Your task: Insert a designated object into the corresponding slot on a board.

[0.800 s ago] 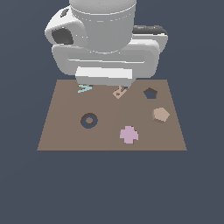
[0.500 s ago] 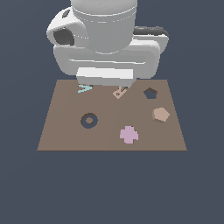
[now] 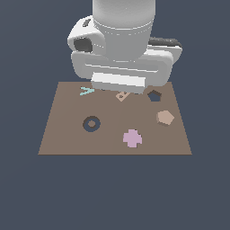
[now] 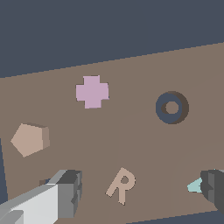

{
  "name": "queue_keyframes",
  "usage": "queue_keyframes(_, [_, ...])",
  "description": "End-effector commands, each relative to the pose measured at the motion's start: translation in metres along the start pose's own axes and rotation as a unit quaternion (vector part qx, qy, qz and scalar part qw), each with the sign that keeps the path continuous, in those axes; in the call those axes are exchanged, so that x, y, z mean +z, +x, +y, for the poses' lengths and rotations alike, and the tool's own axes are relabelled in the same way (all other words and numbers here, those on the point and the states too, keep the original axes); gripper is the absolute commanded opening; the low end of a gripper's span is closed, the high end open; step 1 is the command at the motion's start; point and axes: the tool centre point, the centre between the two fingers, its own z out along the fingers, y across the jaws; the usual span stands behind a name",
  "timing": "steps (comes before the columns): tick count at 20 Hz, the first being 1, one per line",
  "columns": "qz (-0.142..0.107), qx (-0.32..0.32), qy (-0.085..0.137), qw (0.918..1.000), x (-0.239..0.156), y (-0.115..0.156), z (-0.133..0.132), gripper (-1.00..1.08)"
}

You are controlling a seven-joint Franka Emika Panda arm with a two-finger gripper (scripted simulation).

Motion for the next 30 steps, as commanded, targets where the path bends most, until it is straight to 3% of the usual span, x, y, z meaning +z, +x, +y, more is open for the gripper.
queue_keyframes(1, [-0.001, 0.015, -0.001, 0.9999, 0.007, -0.003, -0.009, 1.0])
queue_keyframes(10, [-0.004, 0.095, -0.004, 0.9954, 0.04, -0.013, -0.057, 1.0])
queue_keyframes(21, [-0.008, 0.201, -0.009, 0.9795, 0.085, -0.012, -0.122, 1.0])
queue_keyframes(30, [-0.01, 0.251, -0.01, 0.9679, 0.107, -0.005, -0.153, 1.0])
